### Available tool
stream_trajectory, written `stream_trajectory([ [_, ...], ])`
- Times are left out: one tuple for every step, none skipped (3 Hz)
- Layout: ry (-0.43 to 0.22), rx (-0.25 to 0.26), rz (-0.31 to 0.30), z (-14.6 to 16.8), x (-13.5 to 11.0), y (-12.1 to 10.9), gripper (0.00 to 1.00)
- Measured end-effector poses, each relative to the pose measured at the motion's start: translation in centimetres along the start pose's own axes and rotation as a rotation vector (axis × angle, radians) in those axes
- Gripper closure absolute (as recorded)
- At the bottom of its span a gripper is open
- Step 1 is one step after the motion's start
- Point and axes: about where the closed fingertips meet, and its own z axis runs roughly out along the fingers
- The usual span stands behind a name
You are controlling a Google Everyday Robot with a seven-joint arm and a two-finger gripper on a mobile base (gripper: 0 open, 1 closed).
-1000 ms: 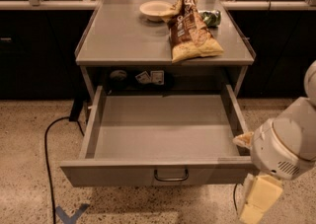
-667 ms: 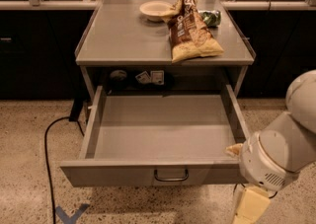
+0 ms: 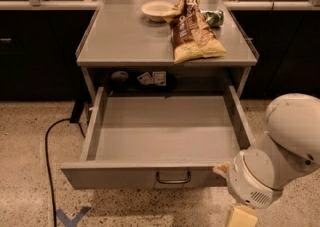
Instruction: Close top drawer
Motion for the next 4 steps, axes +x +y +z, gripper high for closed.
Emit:
stream_trajectory([
  [0.002,-0.047,-0.01,2.6,-0.2,0.8,0.0],
  [-0.001,-0.086,-0.032,4.9,-0.8,1.2,0.0],
  [0.019,-0.073,-0.107,6.1,-1.9,-0.3,0.0],
  [0.019,-0.072,-0.107,6.1,-1.9,-0.3,0.0],
])
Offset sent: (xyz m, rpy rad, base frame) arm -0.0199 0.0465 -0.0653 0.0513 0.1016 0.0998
